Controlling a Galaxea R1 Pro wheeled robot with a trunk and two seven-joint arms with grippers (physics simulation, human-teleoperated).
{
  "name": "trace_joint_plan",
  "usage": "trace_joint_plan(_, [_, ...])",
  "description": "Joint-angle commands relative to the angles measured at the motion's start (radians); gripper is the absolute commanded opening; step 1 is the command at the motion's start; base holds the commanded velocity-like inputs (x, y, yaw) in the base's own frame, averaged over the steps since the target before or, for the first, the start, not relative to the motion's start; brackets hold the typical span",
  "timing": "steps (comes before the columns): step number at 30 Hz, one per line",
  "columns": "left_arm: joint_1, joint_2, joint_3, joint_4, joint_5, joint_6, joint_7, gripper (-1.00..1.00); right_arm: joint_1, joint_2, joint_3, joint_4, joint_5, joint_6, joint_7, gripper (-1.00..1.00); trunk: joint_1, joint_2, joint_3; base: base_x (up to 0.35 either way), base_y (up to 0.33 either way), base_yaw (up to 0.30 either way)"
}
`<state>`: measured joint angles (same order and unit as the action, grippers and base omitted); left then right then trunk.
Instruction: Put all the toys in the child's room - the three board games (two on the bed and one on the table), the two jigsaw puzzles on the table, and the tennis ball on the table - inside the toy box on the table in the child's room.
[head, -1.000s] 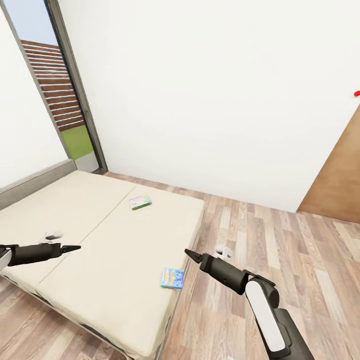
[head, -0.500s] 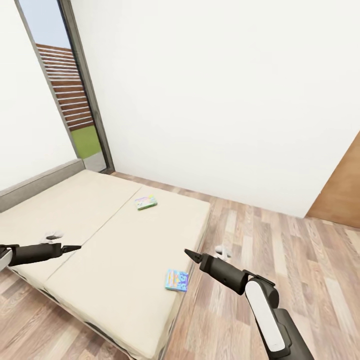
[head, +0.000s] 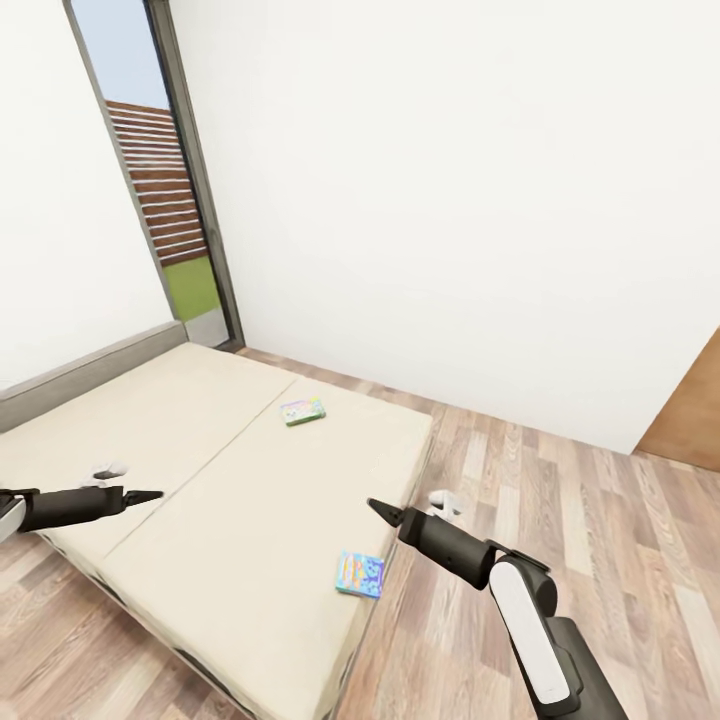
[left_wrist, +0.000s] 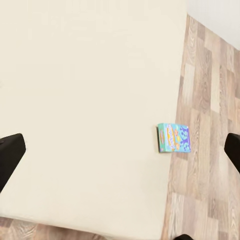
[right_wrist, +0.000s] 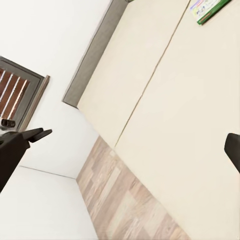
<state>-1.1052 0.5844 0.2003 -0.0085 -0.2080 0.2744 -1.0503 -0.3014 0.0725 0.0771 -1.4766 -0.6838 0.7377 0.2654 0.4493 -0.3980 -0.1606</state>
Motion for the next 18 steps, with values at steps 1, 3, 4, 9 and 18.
trace_joint_plan(1, [-0.001, 0.0, 0.008, -0.001, -0.008, 0.009, -0.004, 1.0, -0.001, 0.001, 0.0, -0.001, 0.001, 0.005, 0.003, 1.0, 0.001, -0.002, -0.001, 0.002, -0.002, 0.132])
trace_joint_plan(3, [-0.001, 0.0, 0.008, -0.001, -0.008, 0.009, -0.004, 1.0, -0.001, 0.0, 0.0, -0.001, 0.001, 0.005, 0.003, 1.0, 0.001, -0.002, 0.002, 0.001, -0.001, 0.132])
trace_joint_plan(4, [-0.001, 0.0, 0.008, -0.001, -0.009, 0.009, -0.004, 1.0, -0.001, 0.0, 0.0, -0.001, 0.001, 0.004, 0.003, 1.0, 0.001, -0.002, 0.004, 0.001, -0.001, 0.132])
trace_joint_plan(9, [-0.001, -0.002, 0.008, -0.001, -0.009, 0.009, -0.004, 1.0, -0.001, 0.0, 0.001, -0.001, 0.001, 0.002, 0.003, 1.0, 0.001, -0.002, 0.011, 0.0, 0.0, 0.132])
trace_joint_plan(18, [-0.001, -0.003, 0.008, -0.001, -0.01, 0.009, -0.003, 1.0, -0.001, 0.001, 0.001, -0.001, 0.001, 0.002, 0.003, 1.0, 0.001, -0.002, 0.025, 0.0, 0.0, 0.132])
